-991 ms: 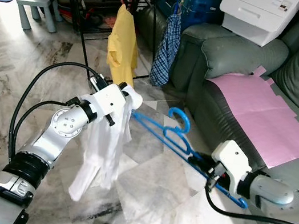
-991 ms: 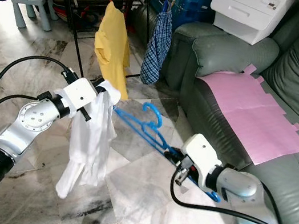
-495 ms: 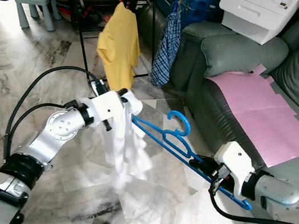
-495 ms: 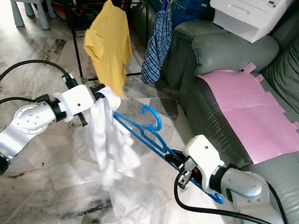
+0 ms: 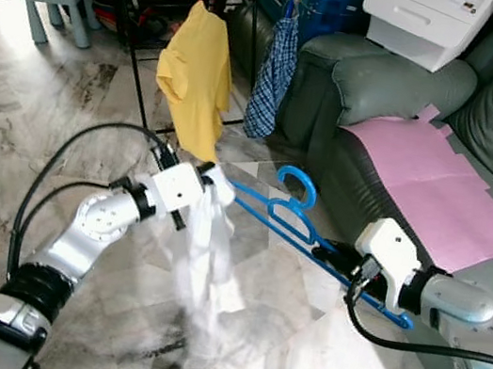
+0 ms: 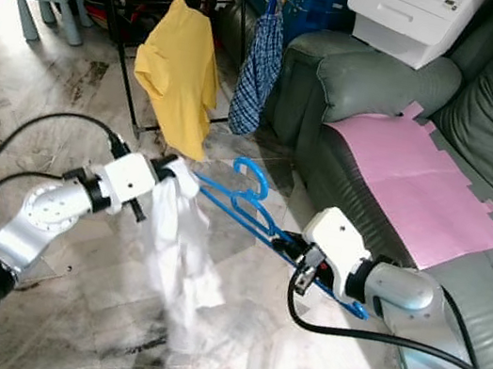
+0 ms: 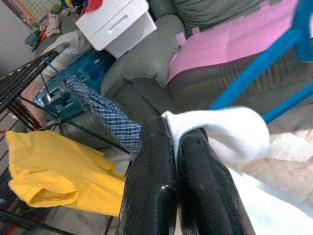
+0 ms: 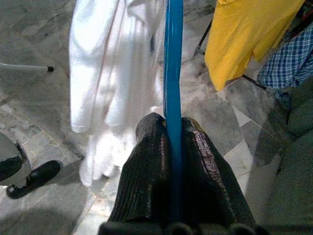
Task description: Hang hanger
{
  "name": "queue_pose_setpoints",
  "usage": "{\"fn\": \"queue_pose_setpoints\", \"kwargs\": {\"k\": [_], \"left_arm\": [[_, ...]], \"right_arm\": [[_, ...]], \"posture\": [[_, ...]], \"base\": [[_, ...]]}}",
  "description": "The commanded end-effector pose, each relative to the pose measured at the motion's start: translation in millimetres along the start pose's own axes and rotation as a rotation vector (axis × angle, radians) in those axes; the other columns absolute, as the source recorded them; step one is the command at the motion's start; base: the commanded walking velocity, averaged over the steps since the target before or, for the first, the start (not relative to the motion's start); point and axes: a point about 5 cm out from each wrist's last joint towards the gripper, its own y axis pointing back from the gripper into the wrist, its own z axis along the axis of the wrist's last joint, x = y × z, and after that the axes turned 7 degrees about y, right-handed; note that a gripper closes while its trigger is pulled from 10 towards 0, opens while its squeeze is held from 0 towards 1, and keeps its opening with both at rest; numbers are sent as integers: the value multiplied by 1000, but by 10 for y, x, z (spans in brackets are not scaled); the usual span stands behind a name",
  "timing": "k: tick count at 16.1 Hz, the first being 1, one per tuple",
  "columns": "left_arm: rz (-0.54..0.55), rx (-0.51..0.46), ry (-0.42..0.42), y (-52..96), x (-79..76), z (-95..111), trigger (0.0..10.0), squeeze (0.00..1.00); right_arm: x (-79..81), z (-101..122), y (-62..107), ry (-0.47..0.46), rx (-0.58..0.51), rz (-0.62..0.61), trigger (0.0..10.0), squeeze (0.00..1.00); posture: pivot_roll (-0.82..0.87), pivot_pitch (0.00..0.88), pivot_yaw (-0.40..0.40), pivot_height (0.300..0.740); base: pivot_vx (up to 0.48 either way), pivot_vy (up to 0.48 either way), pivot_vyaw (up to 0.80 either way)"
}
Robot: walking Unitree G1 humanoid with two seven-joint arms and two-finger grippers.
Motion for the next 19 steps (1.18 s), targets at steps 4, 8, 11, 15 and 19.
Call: {"fn": "queue_pose_setpoints", "kwargs": {"k": [4,8,11,15,19], "left_arm": [[-14,-153,10,-64,-17,293,10000,0],[4,-145,3,-56,-18,273,10000,0],[43,-45,-23,2,105,94,10000,0],[59,-35,-34,-7,151,81,10000,0],[61,-18,-41,3,149,37,10000,0]], "right_arm": [[-64,-4,2,-18,-28,-17,10000,0],[-105,-68,57,-20,-4,-29,10000,0],[-168,-63,193,-16,13,-27,10000,0],[-25,-22,151,-35,-13,69,10000,0],[71,-21,175,-52,-5,159,10000,0]], "posture": [[-64,124,-27,740],[-63,121,-26,740],[-72,118,-21,740],[-70,117,-21,740],[-69,118,-22,740]], "base": [[0,0,0],[0,0,0],[0,0,0],[0,0,0],[0,0,0]]}}
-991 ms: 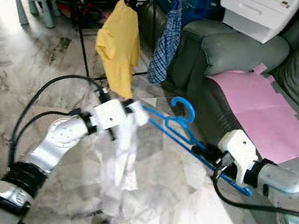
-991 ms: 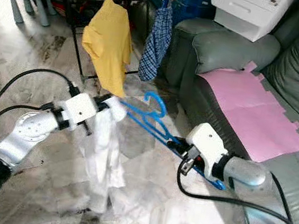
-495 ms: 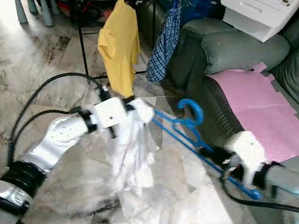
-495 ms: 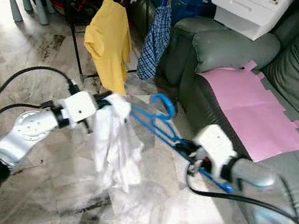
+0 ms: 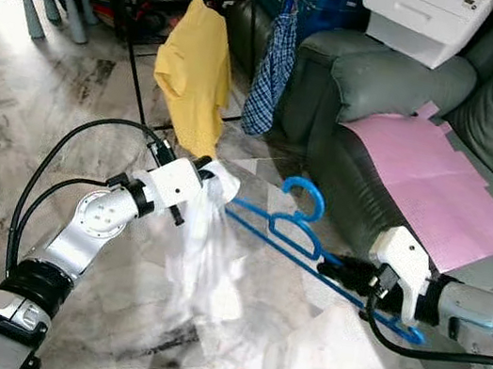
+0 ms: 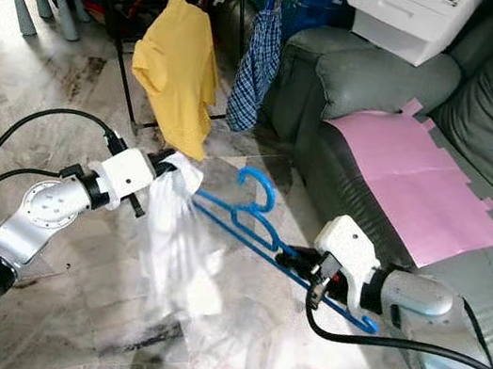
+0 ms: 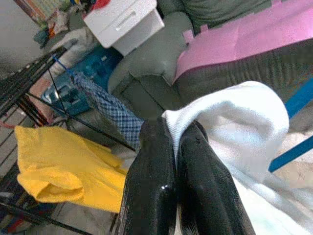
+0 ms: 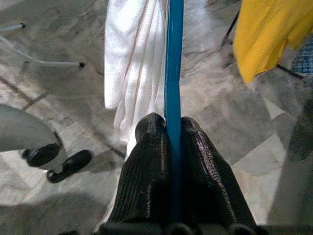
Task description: Hang hanger
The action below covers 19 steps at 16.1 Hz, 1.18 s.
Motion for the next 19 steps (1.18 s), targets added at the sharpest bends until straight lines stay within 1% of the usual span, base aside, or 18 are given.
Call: {"fn": "queue_pose_setpoints", "kwargs": {"k": [1,3,4,6,7,8,9,10,11,12,13,14,15,17,19], "left_arm": [[13,-42,-21,-7,52,78,10000,0],[-12,-53,-10,-16,14,92,10000,0],[-17,-45,-17,-6,-2,71,10000,0],[3,-29,-16,14,31,30,10000,0],[18,-12,-23,27,60,4,10000,0],[33,32,-45,43,88,-62,10000,0],[38,42,-50,46,95,-77,10000,0],[61,100,-77,71,122,-159,10000,0],[66,120,-66,82,119,-189,10000,0],[62,120,-62,88,103,-199,10000,0],[55,110,-53,87,82,-192,10000,0],[46,98,-51,74,45,-182,10000,0],[44,95,-49,67,28,-183,10000,0],[47,99,-52,60,16,-196,10000,0],[51,108,-51,66,27,-216,10000,0]], "right_arm": [[-11,51,16,27,-10,-7,10000,0],[-18,53,9,32,-6,-9,10000,0],[-6,77,1,32,-14,-4,10000,0],[-4,89,16,36,-13,0,10000,0],[-36,91,34,50,-8,-19,10000,0],[-87,117,40,58,-16,-51,10000,0],[-95,122,40,59,-18,-56,10000,0],[-181,133,26,94,-21,-139,10000,0],[-272,120,13,113,-10,-224,10000,0],[-351,104,-13,97,-2,-302,10000,0],[-334,109,-46,76,-17,-290,10000,0],[-189,115,-118,64,-37,-201,10000,0],[-95,103,-157,60,-37,-146,10000,0],[-4,78,-188,51,-34,-87,10000,0],[38,67,-156,40,-29,-44,10000,0]], "posture": [[-71,118,-22,740],[-69,117,-22,740],[-70,118,-21,740],[-71,119,-23,740],[-71,119,-24,740],[-74,119,-24,740],[-74,119,-24,740],[-76,118,-24,740],[-76,119,-25,740],[-75,119,-25,740],[-74,119,-26,740],[-70,119,-27,740],[-69,119,-29,740],[-69,119,-29,740],[-74,121,-27,740]], "base": [[0,0,0],[0,0,0],[0,0,0],[0,0,0],[0,0,0],[0,0,0],[0,0,0],[0,0,0],[0,0,0],[0,0,0],[0,0,0],[0,0,0],[0,0,0],[0,0,0],[0,0,0]]}}
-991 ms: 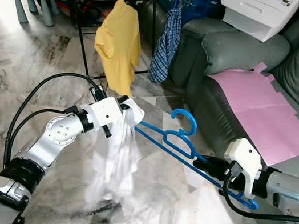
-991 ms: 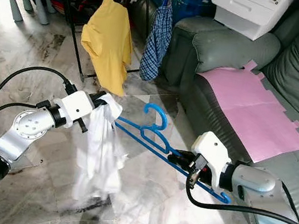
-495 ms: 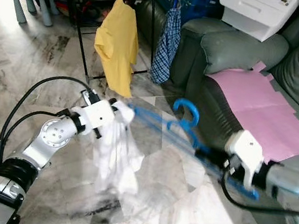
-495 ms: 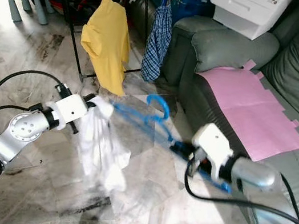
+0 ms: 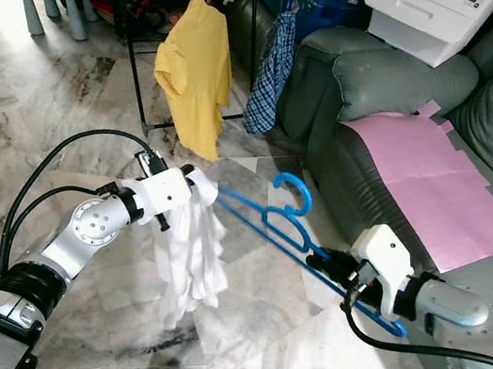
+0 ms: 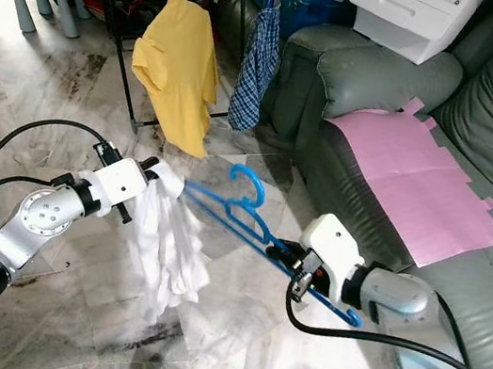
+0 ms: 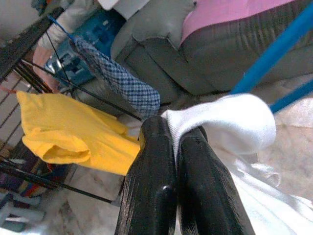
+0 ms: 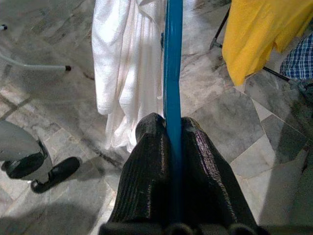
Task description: Hang hanger
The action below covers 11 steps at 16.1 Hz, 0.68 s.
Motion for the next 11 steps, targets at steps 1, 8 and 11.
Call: {"fn": "queue_pose_setpoints", "kwargs": {"k": [1,8,11], "left_arm": [[11,-24,-16,-17,35,47,10000,0],[35,-75,-4,-41,92,146,10000,0],[65,-152,24,-66,145,295,10000,0]], "right_arm": [[9,62,31,18,-17,14,10000,0],[54,49,8,-3,-18,28,10000,0],[41,41,-13,-9,-15,25,10000,0]], "posture": [[-76,121,-26,740],[-76,121,-27,740],[-72,121,-29,740]], "base": [[0,0,0],[0,0,0],[0,0,0]]}}
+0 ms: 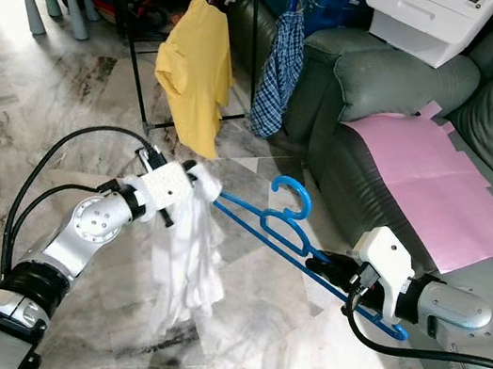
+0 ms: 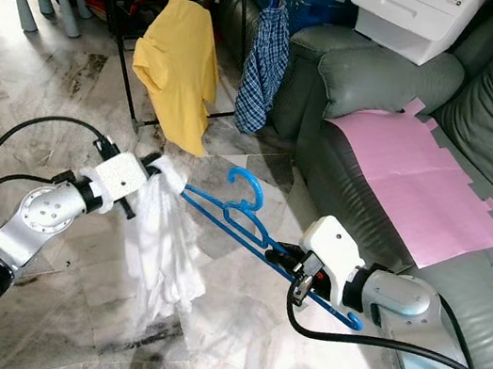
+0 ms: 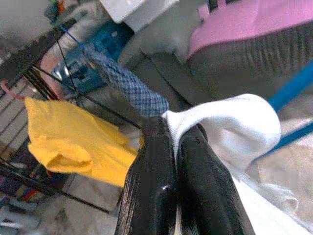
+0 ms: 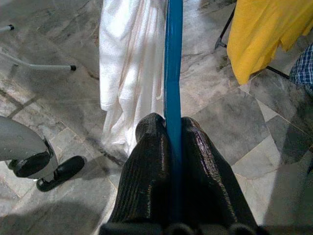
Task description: Hang hanger
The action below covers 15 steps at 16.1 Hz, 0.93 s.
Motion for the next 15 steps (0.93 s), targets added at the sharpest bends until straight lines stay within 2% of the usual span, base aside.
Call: {"fn": "queue_pose_setpoints", "kwargs": {"k": [1,4,6,9,11,12,15], "left_arm": [[24,-99,1,-52,86,202,10000,0],[9,-152,13,-52,39,304,10000,0],[-9,-155,28,-35,3,309,10000,0],[-21,-15,-36,45,-3,38,10000,0],[-5,26,-18,87,33,-48,10000,0],[18,69,-34,108,70,-117,10000,0],[73,85,-27,96,123,-145,10000,0]], "right_arm": [[16,22,-25,1,-10,13,10000,0],[25,16,-62,-5,-12,10,10000,0],[14,16,-86,-6,-15,0,10000,0],[-41,33,-62,34,-2,-29,10000,0],[-151,13,-22,34,10,-112,10000,0],[-121,11,11,22,5,-85,10000,0],[14,-54,45,-29,9,-12,10000,0]], "posture": [[-71,121,-30,740],[-67,121,-31,740],[-66,120,-31,740],[-68,117,-31,740],[-67,116,-32,740],[-67,116,-32,740],[-72,116,-29,740]], "base": [[0,0,0],[0,0,0],[0,0,0],[0,0,0],[0,0,0],[0,0,0],[0,0,0]]}}
